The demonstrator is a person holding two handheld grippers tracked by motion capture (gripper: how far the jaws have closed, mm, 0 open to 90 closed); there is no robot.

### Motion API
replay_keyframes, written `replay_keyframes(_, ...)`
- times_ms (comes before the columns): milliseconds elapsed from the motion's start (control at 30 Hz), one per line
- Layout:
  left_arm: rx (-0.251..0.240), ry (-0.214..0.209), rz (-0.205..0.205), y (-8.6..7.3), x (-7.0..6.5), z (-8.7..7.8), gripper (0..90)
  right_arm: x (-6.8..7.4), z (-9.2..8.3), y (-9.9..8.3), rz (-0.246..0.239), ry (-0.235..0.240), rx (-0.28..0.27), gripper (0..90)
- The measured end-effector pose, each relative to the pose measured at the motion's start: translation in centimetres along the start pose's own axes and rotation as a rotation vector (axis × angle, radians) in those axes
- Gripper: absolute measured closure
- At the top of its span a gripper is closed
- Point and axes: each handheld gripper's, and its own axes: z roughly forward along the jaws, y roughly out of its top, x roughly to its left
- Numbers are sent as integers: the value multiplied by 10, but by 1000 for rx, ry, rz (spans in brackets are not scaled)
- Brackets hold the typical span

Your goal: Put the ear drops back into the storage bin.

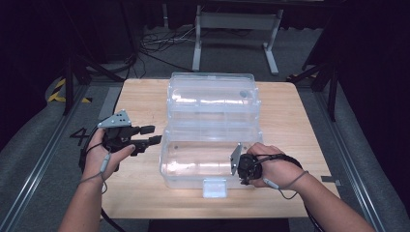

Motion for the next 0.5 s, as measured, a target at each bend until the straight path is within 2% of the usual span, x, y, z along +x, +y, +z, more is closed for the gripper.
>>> replay_keyframes(333,-10,-78,34,33,-3,25,512,0,0,-2,4,-6,-19,837)
replay_keyframes(500,0,-98,59,48,-3,40,515,-1,0,-4,14,-1,-38,834)
